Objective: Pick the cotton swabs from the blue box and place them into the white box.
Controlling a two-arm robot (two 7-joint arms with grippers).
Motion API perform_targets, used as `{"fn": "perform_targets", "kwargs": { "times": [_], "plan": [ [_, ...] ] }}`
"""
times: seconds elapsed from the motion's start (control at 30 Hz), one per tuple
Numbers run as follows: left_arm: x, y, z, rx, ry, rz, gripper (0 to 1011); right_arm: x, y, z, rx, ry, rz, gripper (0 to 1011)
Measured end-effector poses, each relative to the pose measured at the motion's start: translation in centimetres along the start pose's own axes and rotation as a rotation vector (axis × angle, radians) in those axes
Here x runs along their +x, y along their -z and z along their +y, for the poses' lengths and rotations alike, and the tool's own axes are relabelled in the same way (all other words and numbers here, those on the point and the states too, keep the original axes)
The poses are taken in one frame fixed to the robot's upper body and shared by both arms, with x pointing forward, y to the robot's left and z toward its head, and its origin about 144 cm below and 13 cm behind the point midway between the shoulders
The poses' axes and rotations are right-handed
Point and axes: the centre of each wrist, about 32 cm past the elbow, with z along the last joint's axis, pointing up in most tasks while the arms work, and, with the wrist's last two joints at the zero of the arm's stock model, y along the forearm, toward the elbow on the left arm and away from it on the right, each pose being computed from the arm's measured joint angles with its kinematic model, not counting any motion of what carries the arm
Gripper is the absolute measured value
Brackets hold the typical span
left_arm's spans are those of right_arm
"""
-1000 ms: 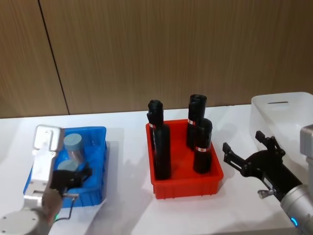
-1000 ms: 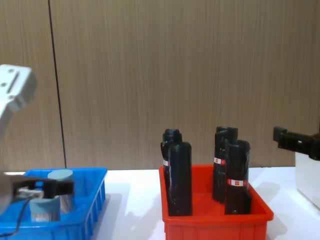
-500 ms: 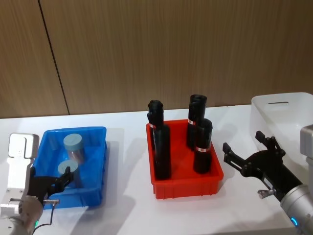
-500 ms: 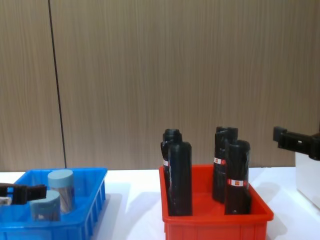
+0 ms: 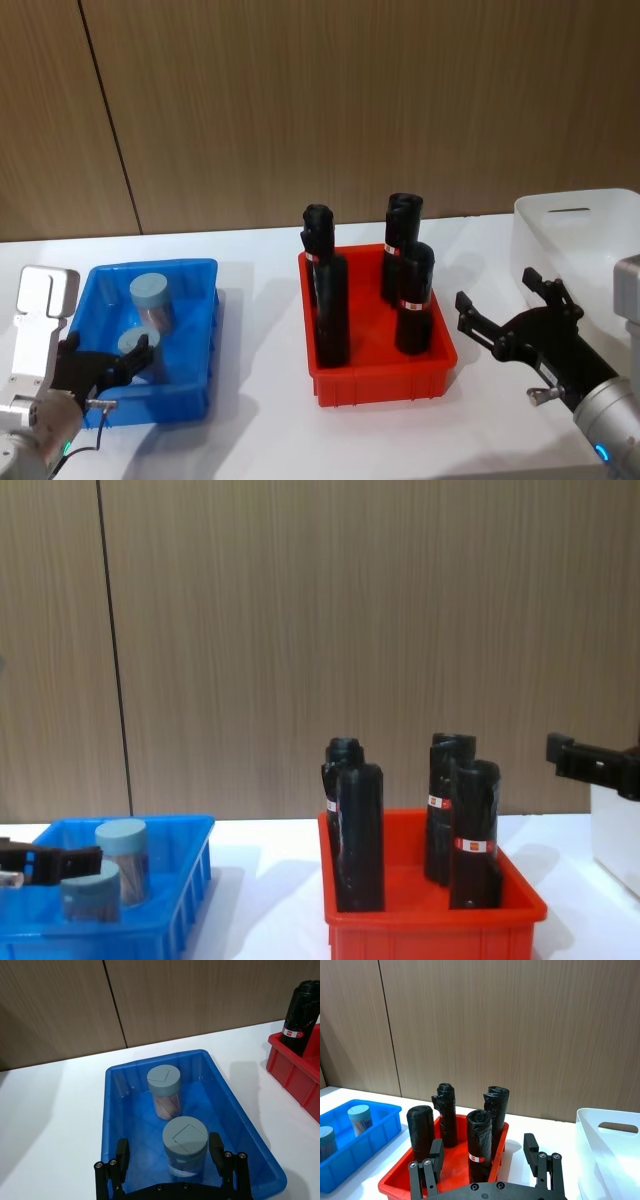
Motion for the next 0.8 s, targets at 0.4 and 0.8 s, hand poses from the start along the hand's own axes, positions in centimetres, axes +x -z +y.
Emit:
{"fn": "perform_targets", "kwargs": {
  "times": [0.4, 0.8],
  "plan": [
    [0.9, -0.5, -2.0, 0.008, 0.085, -0.034, 1004, 0.0, 0.0, 0.0, 0.0, 0.0, 0.0, 1002],
    [1.2, -0.6, -4.0, 0.04, 0.142, -0.047, 1004, 0.0, 0.0, 0.0, 0.0, 0.0, 0.0, 1002]
  ]
}}
